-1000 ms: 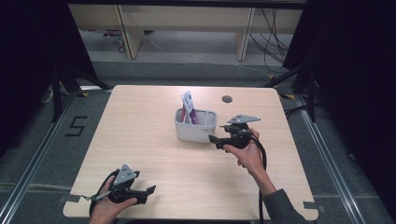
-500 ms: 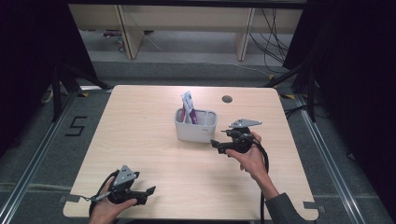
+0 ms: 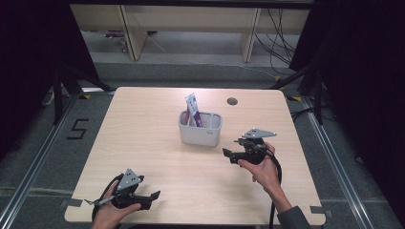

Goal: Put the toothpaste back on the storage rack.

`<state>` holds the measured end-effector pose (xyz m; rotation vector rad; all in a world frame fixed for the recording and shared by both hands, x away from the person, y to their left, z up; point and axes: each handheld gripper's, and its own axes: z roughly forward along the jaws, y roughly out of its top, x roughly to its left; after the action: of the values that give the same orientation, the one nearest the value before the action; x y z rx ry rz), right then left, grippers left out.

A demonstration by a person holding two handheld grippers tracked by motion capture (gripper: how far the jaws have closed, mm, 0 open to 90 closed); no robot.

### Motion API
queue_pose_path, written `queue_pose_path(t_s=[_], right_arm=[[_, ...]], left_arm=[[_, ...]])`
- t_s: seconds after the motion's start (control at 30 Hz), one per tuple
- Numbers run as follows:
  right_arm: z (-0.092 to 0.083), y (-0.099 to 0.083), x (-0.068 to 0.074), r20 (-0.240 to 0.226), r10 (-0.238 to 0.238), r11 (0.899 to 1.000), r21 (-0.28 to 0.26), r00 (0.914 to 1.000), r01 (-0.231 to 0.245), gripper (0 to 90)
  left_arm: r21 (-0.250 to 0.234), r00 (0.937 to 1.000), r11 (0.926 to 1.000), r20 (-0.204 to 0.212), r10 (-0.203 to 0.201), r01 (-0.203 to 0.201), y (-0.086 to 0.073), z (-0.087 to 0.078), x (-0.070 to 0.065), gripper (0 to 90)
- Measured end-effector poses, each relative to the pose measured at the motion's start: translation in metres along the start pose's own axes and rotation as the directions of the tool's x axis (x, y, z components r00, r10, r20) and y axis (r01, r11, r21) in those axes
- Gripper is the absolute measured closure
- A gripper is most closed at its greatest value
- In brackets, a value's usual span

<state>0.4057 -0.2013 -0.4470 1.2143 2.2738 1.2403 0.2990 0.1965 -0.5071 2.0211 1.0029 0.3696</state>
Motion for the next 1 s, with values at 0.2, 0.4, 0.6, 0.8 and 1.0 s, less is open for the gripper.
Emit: queue_pose_path(t_s=[0.2,0.4,0.6,0.8,1.0], right_arm=[[-0.003,-0.006,-0.001,-0.01,-0.012,1.0,-0.004,0.9999,0.012,22.1],[-0.008,-0.01,0.002,-0.002,-0.008,1.0,-0.001,1.0,0.008,21.9],[-0.013,-0.019,0.004,-0.012,0.016,1.0,0.005,0.9998,-0.016,21.2],[-0.017,-0.027,0.003,-0.01,0.015,0.999,0.03,0.9998,-0.014,20.0],[-0.017,-0.033,0.004,-0.017,0.021,0.999,0.031,0.9996,-0.02,20.1]], left_arm=[[-0.003,1.0,1.0,-0.001,-0.002,0.002,0.0,0.0,0.0,15.7],[0.005,1.0,1.0,-0.003,0.008,-0.008,0.0,-0.001,0.001,15.7],[0.01,0.9997,0.9997,-0.009,0.021,-0.021,-0.001,-0.001,0.002,15.7],[0.002,0.9999,0.9999,-0.004,0.015,-0.015,-0.001,-0.001,0.001,15.7],[0.0,0.9999,0.9999,-0.002,0.013,-0.013,-0.001,-0.001,0.001,15.7]])
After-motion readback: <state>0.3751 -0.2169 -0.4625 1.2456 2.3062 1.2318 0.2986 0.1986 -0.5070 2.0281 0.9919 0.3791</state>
